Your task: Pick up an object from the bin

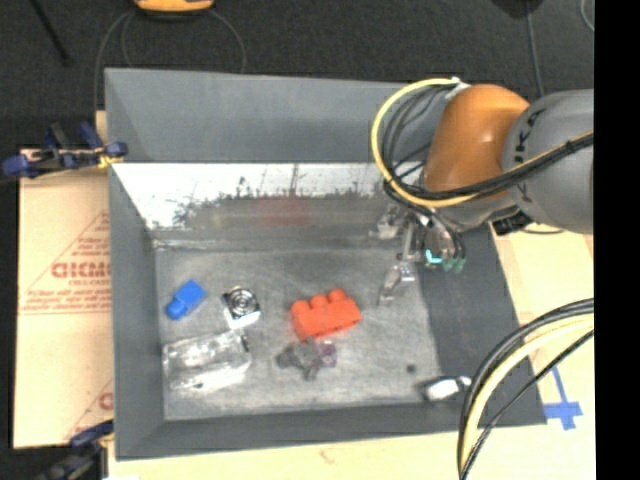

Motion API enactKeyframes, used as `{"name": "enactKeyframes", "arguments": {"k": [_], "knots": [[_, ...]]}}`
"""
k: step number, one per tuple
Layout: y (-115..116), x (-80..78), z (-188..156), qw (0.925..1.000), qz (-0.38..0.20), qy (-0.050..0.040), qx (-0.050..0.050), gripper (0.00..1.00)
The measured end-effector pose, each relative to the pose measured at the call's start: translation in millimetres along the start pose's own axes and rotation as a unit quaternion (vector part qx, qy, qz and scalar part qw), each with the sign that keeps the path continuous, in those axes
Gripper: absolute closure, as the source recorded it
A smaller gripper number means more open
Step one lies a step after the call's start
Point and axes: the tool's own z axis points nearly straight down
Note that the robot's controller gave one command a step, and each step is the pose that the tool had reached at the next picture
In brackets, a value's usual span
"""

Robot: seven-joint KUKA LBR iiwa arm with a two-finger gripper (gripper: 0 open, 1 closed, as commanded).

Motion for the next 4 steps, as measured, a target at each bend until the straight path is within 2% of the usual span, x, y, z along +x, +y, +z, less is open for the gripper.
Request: {"name": "enactKeyframes", "arguments": {"k": [1, 2, 3, 4], "knots": [[61.9, 75.2, 49.2, 0.9620, -0.273, -0.0097, 0.004, 0.00], [117.8, 79.8, 49.0, 0.9827, -0.185, -0.0084, 0.002, 0.00], [118.3, 79.4, 47.0, 0.9826, -0.185, -0.0081, 0.002, 1.00], [126.2, 88.5, -117.9, 0.9831, -0.183, -0.0077, 0.001, 1.00]]}}
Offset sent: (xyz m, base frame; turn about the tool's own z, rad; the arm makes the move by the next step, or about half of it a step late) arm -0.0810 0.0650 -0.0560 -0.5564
